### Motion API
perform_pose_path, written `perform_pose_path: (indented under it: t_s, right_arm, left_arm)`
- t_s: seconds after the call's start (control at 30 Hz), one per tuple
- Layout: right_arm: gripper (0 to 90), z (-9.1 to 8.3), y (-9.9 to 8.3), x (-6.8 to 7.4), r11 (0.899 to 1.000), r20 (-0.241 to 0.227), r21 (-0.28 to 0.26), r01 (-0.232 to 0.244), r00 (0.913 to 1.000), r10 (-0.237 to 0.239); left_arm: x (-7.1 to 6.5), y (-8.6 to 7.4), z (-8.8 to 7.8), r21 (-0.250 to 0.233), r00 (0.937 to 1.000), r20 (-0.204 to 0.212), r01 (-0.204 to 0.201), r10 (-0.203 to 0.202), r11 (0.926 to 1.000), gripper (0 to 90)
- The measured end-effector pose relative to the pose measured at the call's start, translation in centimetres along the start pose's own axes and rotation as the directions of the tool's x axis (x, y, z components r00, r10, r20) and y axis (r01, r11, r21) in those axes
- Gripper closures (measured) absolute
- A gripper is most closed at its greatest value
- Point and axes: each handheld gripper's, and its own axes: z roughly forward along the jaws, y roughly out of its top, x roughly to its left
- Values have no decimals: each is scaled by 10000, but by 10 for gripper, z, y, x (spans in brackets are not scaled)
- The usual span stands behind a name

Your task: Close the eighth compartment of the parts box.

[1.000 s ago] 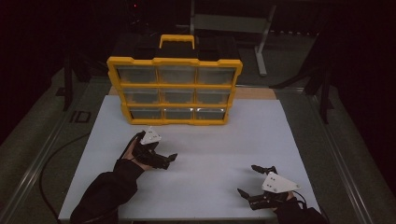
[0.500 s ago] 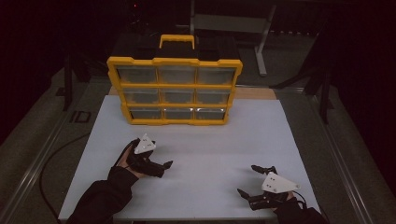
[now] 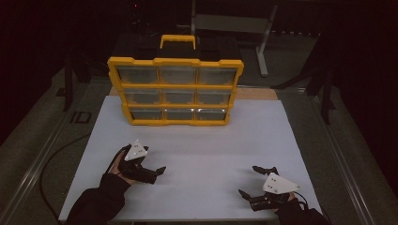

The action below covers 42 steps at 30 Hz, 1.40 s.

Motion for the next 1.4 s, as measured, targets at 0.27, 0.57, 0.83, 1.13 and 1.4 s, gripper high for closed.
perform_pose_path:
  t_s: [0.27, 0.57, 0.83, 1.13, 1.4]
  right_arm:
    - [81, 0, 0, 0, 10000, 6, -8, -23, 10000, 23]
    - [81, 0, 0, 0, 10000, -22, 23, 42, 10000, -42]
    - [81, 0, 0, 0, 10000, -17, 14, 54, 10000, -54]
    - [81, 0, 0, 0, 10000, -3, 14, 46, 10000, -46]
    - [81, 0, 0, 0, 9999, -19, 15, 119, 9999, -119]
  left_arm:
    - [0, -12, -8, -36, 10000, -9, 73, -73, 10000, 0]
    - [0, -23, -16, 14, 10000, 37, 87, -87, 10000, 0]
    - [2, -31, -22, -40, 9999, -52, 160, -160, 9999, 0]
    - [4, -39, -26, -6, 9996, -157, 227, -228, 9997, 0]
    - [7, -45, -31, -393, 9989, -232, 405, -414, 9984, 0]
